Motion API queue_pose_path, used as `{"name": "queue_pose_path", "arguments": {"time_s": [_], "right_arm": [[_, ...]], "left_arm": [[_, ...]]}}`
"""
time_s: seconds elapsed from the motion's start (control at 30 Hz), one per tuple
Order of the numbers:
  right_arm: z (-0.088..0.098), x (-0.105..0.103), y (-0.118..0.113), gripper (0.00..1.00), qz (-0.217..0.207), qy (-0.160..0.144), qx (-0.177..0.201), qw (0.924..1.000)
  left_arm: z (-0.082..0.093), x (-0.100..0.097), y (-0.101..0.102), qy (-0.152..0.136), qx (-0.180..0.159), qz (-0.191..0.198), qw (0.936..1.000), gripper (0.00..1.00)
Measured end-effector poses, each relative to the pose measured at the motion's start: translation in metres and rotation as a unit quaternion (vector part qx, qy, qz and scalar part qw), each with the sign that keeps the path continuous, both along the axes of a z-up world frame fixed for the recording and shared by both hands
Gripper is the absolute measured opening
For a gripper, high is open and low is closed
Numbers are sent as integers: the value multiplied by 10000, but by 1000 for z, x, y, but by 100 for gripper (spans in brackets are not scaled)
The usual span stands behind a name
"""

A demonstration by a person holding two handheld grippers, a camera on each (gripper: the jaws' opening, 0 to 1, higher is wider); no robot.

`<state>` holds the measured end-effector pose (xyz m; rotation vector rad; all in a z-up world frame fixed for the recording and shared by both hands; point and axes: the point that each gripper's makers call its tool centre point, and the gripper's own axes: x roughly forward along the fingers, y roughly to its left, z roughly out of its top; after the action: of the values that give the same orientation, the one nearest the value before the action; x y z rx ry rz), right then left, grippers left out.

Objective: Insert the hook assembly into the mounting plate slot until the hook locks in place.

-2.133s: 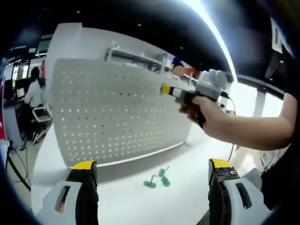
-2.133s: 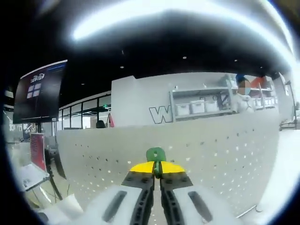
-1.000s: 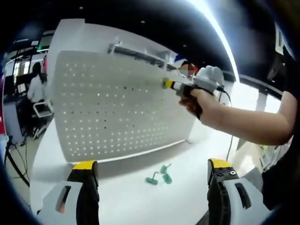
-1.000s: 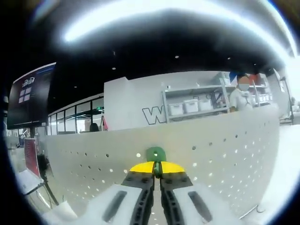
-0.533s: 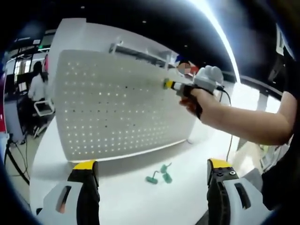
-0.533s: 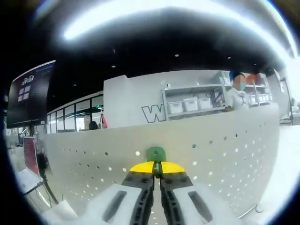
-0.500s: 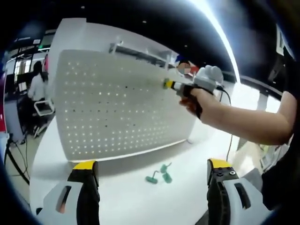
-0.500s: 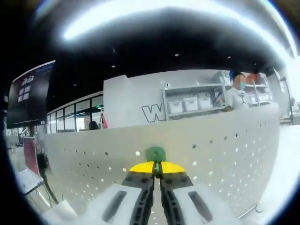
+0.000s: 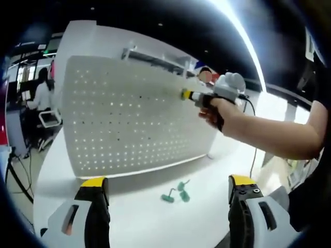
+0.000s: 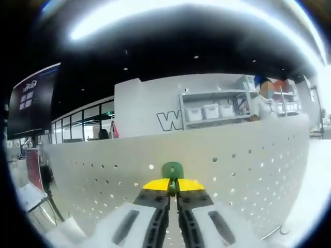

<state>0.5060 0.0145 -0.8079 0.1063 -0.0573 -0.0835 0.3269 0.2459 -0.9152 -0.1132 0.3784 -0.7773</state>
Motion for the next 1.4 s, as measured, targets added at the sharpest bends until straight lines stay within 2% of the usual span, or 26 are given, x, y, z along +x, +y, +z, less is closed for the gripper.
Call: {"name": "queue_pose_path", "arguments": {"time_s": [0.07,0.37,0.53,0.83,1.1,1.2,1.4], "right_arm": [[1,-1,0,1,34,17,38,10000],[25,-10,-5,6,131,-239,48,9996],[35,-19,-9,8,265,-253,-33,9993],[42,-40,-17,11,566,-155,-210,9981],[22,-61,-17,14,989,219,-447,9938],[6,-70,-15,17,1256,461,-576,9893],[-20,-93,-15,21,1493,782,-693,9833]], "left_arm": [[0,-1,0,8,-3,5,10000,97],[0,-6,0,35,51,-24,10000,97],[-6,-8,2,144,177,22,9997,98],[-6,-14,4,201,276,87,9994,97],[-8,-21,8,268,375,153,9988,98],[-10,-24,9,306,401,178,9986,98],[-12,-27,9,353,440,205,9982,98]]}}
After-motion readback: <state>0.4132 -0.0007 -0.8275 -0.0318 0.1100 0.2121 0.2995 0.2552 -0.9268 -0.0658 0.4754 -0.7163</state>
